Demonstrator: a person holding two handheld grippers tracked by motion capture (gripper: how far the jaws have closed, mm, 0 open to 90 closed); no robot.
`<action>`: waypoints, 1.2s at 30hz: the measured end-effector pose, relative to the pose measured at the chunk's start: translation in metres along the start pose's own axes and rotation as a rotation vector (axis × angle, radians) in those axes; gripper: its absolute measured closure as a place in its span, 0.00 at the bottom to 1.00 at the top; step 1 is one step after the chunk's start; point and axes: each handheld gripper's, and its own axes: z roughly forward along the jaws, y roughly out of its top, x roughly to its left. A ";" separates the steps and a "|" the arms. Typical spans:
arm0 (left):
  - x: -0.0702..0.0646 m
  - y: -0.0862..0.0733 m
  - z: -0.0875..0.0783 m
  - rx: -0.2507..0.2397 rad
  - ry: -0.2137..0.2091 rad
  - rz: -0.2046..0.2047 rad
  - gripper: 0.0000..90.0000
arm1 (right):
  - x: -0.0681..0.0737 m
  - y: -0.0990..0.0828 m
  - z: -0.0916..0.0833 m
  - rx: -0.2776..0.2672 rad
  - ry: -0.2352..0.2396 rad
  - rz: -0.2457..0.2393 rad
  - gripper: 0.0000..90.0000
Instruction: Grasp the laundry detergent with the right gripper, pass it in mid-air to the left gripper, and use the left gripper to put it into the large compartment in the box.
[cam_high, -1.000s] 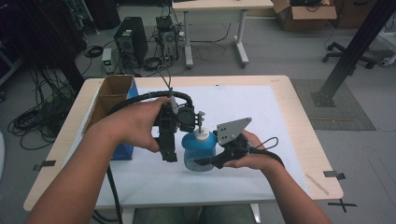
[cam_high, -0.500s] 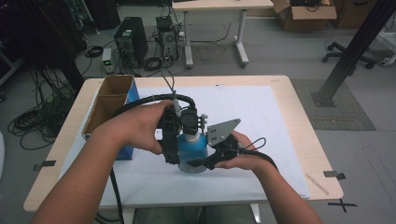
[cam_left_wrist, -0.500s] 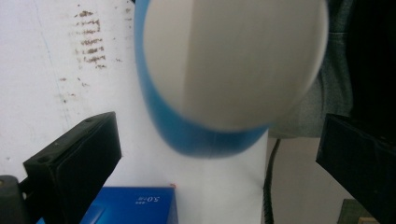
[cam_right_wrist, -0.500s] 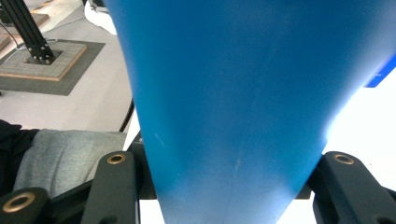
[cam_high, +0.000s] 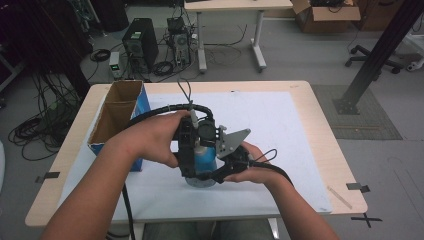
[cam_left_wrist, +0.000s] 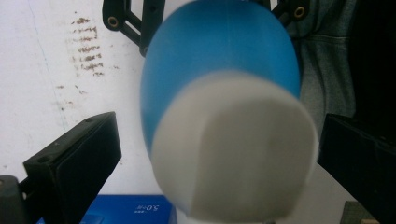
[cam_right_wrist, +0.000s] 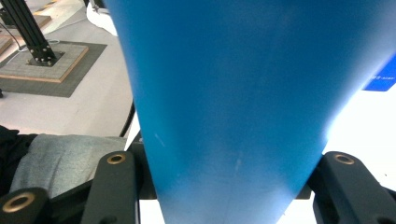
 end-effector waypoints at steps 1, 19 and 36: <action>0.000 0.000 0.000 -0.001 -0.003 0.001 0.00 | 0.000 0.000 0.001 0.001 -0.001 -0.002 0.51; -0.001 0.007 0.005 -0.002 0.021 0.012 0.01 | 0.001 0.004 0.003 -0.008 -0.005 -0.001 0.50; 0.000 0.009 0.007 0.015 0.039 0.014 0.11 | 0.001 0.004 0.000 -0.012 -0.018 -0.008 0.50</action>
